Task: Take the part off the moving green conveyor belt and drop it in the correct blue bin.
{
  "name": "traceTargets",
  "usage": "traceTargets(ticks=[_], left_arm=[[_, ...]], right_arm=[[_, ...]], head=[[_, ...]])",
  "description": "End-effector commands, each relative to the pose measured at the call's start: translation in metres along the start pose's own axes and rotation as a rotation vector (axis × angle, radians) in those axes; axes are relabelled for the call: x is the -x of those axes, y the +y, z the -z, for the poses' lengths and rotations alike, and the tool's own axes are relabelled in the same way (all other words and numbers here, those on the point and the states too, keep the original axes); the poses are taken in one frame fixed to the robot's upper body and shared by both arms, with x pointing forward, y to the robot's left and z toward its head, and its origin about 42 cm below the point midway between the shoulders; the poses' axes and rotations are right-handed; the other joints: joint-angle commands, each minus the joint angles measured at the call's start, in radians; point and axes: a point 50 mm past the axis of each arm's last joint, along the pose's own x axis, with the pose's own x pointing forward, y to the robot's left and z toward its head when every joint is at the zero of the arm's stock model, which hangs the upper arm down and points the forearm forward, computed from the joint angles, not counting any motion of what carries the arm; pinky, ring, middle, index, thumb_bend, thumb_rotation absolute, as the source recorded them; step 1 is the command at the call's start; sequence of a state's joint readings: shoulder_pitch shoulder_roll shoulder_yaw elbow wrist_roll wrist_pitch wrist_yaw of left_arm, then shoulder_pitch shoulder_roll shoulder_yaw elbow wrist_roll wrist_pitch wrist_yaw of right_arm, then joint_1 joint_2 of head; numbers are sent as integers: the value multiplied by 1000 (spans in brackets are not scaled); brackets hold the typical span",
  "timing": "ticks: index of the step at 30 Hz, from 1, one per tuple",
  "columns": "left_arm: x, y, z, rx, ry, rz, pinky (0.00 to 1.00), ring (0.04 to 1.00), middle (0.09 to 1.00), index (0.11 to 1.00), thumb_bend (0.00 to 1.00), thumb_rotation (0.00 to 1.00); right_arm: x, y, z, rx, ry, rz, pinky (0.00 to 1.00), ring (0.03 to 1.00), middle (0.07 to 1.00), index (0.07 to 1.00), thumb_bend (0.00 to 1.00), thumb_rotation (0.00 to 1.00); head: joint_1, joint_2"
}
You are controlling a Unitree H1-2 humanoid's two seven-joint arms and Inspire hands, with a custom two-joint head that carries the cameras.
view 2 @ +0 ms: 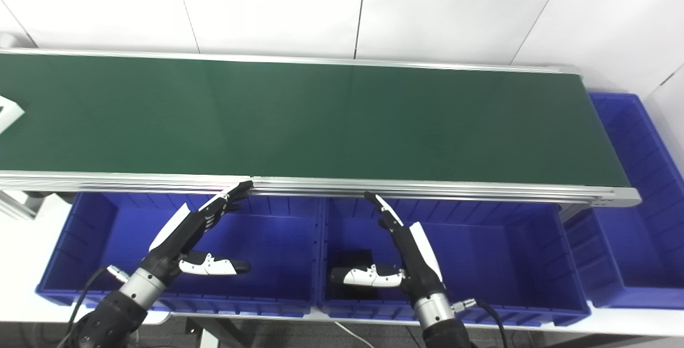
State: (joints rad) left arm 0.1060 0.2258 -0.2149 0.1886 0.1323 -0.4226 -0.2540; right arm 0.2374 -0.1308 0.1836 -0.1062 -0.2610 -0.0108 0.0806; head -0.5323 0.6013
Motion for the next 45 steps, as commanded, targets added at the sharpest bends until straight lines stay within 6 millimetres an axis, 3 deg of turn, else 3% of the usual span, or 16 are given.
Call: traceTargets(ticks=[1, 4, 5, 6, 7, 10, 11, 13, 15, 23, 29, 34, 45], left_arm=[[-7, 10, -10, -29, -72, -15, 894, 934, 959, 932, 893, 387], [-6, 8, -9, -21, -72, -12, 897, 936, 958, 930, 889, 372], [-7, 7, -9, -13, -73, -10, 893, 935, 956, 928, 889, 364], [-8, 6, -8, -7, -74, -10, 885, 930, 953, 924, 888, 351], [-9, 4, -9, -6, -76, -7, 871, 921, 947, 920, 886, 339], [-11, -4, -11, -11, -82, -5, 846, 901, 927, 905, 901, 331], [-11, -6, -11, -15, -82, -6, 843, 900, 925, 900, 909, 334], [-12, -12, -13, -27, -82, -12, 831, 893, 917, 889, 923, 335], [-13, -16, -13, -36, -83, -20, 822, 887, 912, 882, 933, 337], [-17, -23, -12, -66, -82, -39, 801, 877, 896, 867, 981, 418], [-21, -28, -11, -68, -84, -47, 786, 860, 882, 854, 1000, 427], [-24, -31, -10, -60, -84, -48, 786, 860, 881, 850, 1000, 402], [-26, -32, -23, -107, -141, -91, 758, 842, 874, 842, 1000, 413]], right_arm=[[-2, -1, -10, -6, -97, 15, 908, 966, 962, 929, 1000, 292], [-1, 0, -8, -8, -99, 12, 915, 971, 968, 933, 1000, 297], [1, -2, -8, -5, -98, 13, 916, 972, 968, 933, 1000, 292], [2, -2, -8, -3, -98, 14, 919, 972, 968, 933, 998, 282], [4, -4, -7, -9, -98, 15, 925, 977, 970, 935, 990, 261], [10, -13, -6, -23, -111, 16, 939, 984, 976, 944, 963, 187], [12, -15, -5, -29, -119, 16, 944, 988, 979, 947, 961, 179], [16, -21, -5, -38, -131, 13, 967, 996, 980, 948, 953, 152], [19, -25, -6, -43, -143, 11, 986, 999, 982, 949, 945, 121], [24, -31, -12, -40, -153, 26, 952, 978, 981, 952, 939, 6], [24, -36, -11, -28, -134, 33, 995, 999, 991, 948, 943, 0], [24, -39, -9, -9, -126, 32, 972, 993, 984, 942, 943, 13], [24, -45, -2, -15, -113, 30, 1000, 1000, 986, 946, 959, 20]], head=[[28, -12], [58, -20], [117, -21], [117, -21], [197, -27], [323, -45], [323, -45], [425, -76], [455, -88], [532, -125], [574, -147], [610, -165], [646, -170]])
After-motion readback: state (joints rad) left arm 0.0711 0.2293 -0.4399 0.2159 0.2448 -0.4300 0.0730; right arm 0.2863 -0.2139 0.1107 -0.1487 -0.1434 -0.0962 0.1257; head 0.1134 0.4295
